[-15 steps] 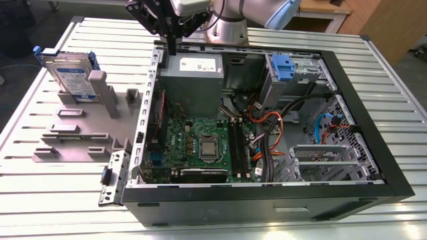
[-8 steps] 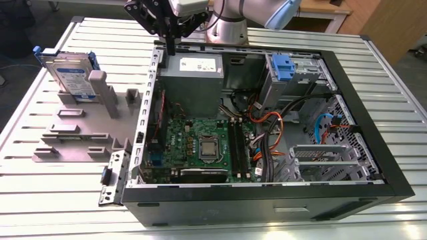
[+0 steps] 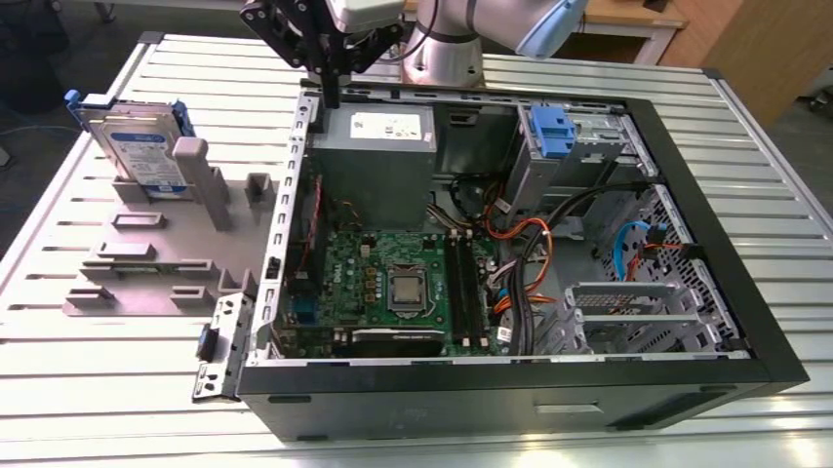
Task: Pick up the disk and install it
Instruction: 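Reach for the disk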
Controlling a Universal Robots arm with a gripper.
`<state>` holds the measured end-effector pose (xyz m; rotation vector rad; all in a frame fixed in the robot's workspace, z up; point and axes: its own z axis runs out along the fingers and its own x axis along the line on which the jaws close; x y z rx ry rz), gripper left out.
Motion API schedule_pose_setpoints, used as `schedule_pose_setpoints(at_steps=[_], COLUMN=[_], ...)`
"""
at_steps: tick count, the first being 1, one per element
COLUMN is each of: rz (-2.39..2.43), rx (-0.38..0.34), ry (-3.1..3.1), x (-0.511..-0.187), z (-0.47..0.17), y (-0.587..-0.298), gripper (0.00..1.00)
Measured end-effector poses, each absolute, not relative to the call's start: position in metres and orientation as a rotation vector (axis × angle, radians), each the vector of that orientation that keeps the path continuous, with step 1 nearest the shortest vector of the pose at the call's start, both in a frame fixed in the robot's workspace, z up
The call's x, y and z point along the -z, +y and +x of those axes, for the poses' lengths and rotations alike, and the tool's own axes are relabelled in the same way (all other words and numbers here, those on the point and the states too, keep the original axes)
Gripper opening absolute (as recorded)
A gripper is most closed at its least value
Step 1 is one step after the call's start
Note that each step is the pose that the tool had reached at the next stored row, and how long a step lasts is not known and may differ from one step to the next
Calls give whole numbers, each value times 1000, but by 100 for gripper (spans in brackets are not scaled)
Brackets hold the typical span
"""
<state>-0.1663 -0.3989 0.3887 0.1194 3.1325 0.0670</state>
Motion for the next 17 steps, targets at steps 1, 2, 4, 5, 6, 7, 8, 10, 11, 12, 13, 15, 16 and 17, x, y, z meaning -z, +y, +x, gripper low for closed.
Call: schedule_pose_setpoints(at_steps=[1,2,4,5,6,7,8,10,11,12,13,15,16,17], rz=[120,120,120,120,120,120,120,120,120,120,120,120,120,120], rx=[-67,-67,-67,-67,-67,-67,-67,-67,-67,-67,-66,-66,-66,-67], ry=[3137,3140,3141,3141,3141,3141,3141,3142,3142,3142,3142,3142,3142,3142], x=[-388,-388,-388,-388,-388,-388,-388,-388,-387,-387,-387,-387,-387,-387], z=[-167,-168,-169,-169,-169,-170,-170,-171,-172,-172,-173,-175,-176,-177], y=[-399,-399,-399,-399,-399,-399,-399,-399,-399,-399,-399,-399,-399,-399], gripper=[11,11,11,11,11,11,11,11,11,11,11,11,11,11])
